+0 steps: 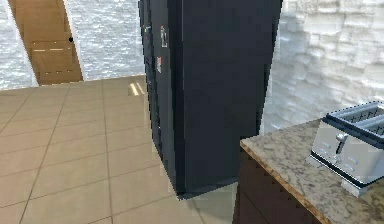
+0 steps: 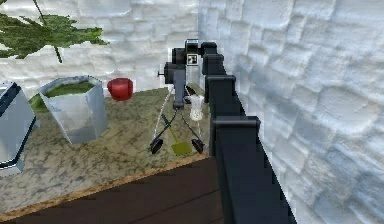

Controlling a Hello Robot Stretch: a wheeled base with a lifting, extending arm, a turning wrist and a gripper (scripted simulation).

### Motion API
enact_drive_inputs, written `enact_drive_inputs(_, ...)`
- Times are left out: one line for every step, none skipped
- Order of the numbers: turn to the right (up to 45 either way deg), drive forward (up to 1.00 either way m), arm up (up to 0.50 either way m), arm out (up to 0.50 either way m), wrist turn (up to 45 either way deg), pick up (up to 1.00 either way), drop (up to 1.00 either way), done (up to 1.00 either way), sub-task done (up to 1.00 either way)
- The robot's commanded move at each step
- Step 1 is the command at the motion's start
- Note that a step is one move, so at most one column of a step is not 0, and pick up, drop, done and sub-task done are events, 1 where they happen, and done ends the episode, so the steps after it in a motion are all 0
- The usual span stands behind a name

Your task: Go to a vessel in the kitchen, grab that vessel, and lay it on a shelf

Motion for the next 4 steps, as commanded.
enact_drive_inputs(0.0,0.00,0.00,0.00,45.0,0.00,0.00,0.00,0.00)
enact_drive_inputs(0.0,0.00,0.00,0.00,45.0,0.00,0.00,0.00,0.00)
enact_drive_inputs(0.0,0.00,0.00,0.00,45.0,0.00,0.00,0.00,0.00)
enact_drive_inputs(0.0,0.00,0.00,0.00,45.0,0.00,0.00,0.00,0.00)
